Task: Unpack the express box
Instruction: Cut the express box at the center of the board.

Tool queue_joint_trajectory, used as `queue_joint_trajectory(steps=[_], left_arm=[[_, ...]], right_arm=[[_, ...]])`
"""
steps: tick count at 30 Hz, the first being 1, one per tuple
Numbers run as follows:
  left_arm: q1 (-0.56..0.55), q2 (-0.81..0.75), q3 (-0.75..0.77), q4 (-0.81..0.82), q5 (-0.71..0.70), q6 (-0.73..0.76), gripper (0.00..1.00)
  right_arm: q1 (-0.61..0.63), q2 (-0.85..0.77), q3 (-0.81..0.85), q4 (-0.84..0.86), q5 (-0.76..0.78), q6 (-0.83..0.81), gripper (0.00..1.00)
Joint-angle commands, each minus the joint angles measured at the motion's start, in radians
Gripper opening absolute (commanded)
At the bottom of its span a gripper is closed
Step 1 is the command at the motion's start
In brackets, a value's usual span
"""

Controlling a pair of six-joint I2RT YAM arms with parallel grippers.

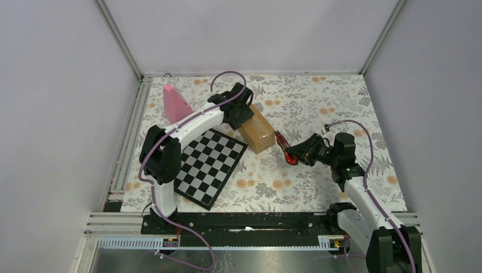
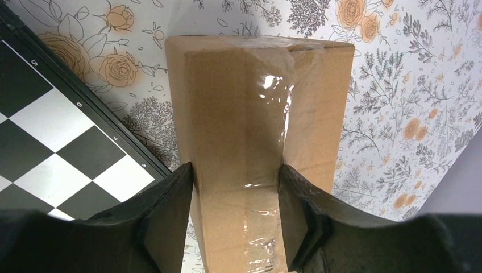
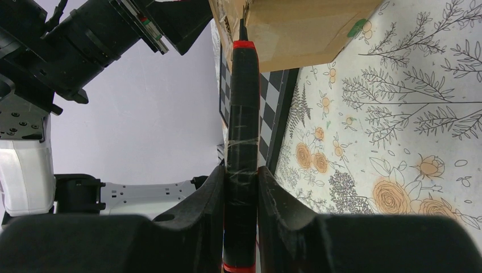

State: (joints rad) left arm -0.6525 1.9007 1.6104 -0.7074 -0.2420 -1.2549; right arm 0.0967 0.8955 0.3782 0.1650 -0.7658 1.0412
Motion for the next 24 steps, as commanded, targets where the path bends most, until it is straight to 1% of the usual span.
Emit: queue_joint_trajectory(steps=[1,8,13,19,24], left_arm=[[0.005,-0.079,0.0,0.026,0.029,-0.02,0.15],[0.005,-0.076,0.008,0.007,0.041,-0.063,0.08],[0.007,-0.072,0.006,0.003,0.047,-0.092,0.06],[0.007,-0.064,0.004,0.003,0.06,-0.123,0.05],[0.008,-0.066,0.003,0.001,0.064,-0.127,0.04]], right_arm=[[0.005,-0.04,0.014,-0.01,0.019,0.005,0.0],[0.01,-0.137,-0.005,-0.061,-0.002,0.035,0.0],[0.042,-0.177,-0.051,-0.058,0.005,0.063,0.0],[0.133,-0.144,-0.058,0.001,0.053,0.085,0.0],[0.149,-0.128,-0.055,0.035,0.071,0.101,0.0]])
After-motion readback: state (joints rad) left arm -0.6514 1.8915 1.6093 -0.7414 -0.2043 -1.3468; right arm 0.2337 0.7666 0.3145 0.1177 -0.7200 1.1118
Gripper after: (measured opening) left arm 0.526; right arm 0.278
